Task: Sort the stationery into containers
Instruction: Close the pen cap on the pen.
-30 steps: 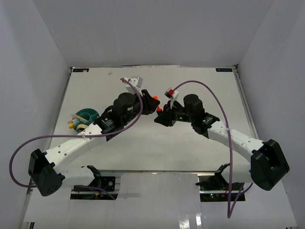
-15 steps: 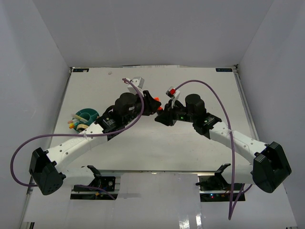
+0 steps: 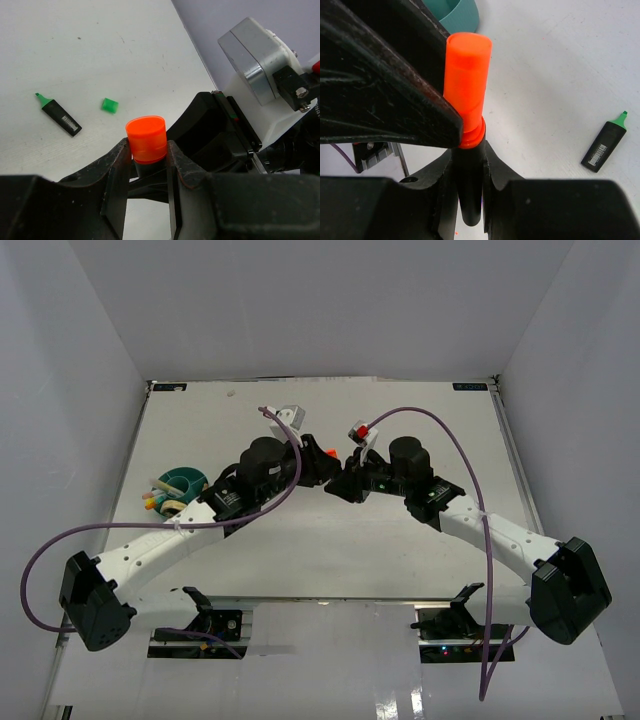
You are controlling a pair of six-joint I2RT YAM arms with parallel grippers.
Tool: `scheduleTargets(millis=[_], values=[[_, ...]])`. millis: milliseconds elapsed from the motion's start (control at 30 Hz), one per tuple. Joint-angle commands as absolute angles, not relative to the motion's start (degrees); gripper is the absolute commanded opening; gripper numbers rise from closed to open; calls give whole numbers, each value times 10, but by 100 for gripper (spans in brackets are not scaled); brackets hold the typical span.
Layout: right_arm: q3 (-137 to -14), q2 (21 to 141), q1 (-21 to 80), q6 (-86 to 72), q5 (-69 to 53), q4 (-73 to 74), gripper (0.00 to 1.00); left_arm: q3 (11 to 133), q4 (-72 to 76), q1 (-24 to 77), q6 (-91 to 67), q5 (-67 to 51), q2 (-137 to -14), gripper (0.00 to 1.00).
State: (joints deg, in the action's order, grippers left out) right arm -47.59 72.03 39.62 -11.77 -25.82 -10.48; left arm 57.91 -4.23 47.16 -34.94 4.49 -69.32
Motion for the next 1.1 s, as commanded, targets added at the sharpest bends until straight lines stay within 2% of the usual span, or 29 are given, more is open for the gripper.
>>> scheduleTargets(millis=[0,200,300,633,1067], values=[[-501,700,398,-105,-258,-146,8,566,-42,475,-343,38,-669,16],[-493,689,398,-104,-262,-168,8,563,-42,475,-330,43,-667,18],[-484,682,397,-101,-265,-184,8,566,-40,476,-325,35,-671,22],[-470,677,397,-86,-269,-200,8,567,-36,482,-315,26,-663,45],[-459,675,398,-81,-271,-205,8,565,-34,482,-309,24,-645,64]])
